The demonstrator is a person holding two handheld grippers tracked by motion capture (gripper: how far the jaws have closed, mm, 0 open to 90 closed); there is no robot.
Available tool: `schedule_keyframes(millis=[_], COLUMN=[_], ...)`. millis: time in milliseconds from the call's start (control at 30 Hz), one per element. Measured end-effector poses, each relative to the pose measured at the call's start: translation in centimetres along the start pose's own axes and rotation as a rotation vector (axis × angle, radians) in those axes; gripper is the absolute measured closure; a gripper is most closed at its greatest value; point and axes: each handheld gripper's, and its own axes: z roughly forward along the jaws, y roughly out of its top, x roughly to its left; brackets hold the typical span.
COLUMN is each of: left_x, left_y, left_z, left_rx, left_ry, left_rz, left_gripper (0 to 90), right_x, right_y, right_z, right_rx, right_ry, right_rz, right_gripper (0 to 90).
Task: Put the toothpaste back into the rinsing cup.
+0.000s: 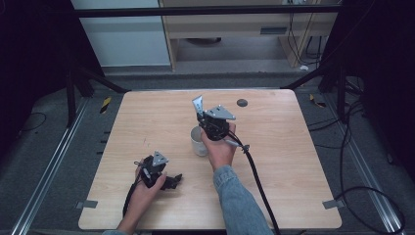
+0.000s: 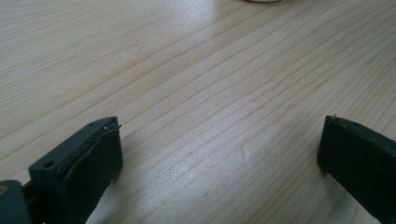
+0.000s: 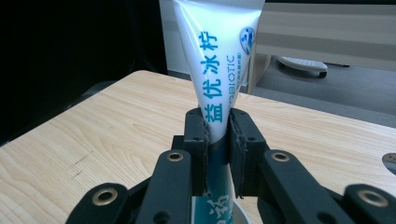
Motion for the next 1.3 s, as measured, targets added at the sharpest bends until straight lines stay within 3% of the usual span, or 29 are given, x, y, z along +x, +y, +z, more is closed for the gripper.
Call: schedule_keyframes(millis=[1300], left_x=[0.0], left_y=[0.0], left_z=[0.0], left_rx=[0.000], left_ry=[0.002], left_rz=[-0.001], left_gripper=[0.0], right_x=[0.6], right_y=[-2.1], right_z=[-0.4], right_rx=[0.040], right_ry=[0.013], right_rz=[0.004], right_gripper=[78.6])
